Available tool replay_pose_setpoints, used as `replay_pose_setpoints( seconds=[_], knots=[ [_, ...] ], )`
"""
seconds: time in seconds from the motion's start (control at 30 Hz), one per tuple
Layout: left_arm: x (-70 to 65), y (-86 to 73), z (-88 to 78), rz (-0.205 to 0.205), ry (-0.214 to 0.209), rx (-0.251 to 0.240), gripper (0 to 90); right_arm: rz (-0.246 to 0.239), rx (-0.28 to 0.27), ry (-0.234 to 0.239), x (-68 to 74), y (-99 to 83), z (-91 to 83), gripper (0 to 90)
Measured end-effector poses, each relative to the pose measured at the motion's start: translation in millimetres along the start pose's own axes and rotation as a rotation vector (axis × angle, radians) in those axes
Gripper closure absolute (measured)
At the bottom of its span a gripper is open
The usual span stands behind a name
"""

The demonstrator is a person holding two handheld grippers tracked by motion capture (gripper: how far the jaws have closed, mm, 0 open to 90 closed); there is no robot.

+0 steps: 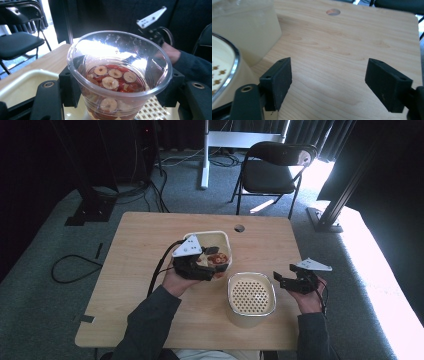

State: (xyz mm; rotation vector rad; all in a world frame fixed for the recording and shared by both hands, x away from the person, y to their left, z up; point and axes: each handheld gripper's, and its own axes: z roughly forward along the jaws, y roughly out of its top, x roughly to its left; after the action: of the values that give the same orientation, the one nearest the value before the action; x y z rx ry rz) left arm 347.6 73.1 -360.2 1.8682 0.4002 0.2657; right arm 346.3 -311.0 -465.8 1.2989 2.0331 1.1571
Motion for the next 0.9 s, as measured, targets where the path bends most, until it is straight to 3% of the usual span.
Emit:
replay_pose_setpoints(
  seconds=[0.43, 0.53, 0.7, 0.9],
  knots=[
    [6.8, 38.7, 43.4, 0.036, -0.035, -0.010, 34.7, -0.014, -0.034, 0.023, 5.5, 7.8, -10.6, 22.7],
    [2.7, 46.4, 55.7, 0.055, -0.043, -0.008, 34.7, -0.024, -0.054, 0.051, 9.3, 11.6, -13.8, 24.4],
    [-3.2, 52.9, 79.1, 0.050, -0.065, -0.015, 34.7, -0.073, -0.093, 0.102, 20.0, 16.0, -19.8, 29.8],
    [-9.9, 56.4, 101.8, 0.053, -0.085, -0.023, 34.7, -0.104, -0.127, 0.181, 39.0, 24.1, -24.3, 26.5]
  ],
)
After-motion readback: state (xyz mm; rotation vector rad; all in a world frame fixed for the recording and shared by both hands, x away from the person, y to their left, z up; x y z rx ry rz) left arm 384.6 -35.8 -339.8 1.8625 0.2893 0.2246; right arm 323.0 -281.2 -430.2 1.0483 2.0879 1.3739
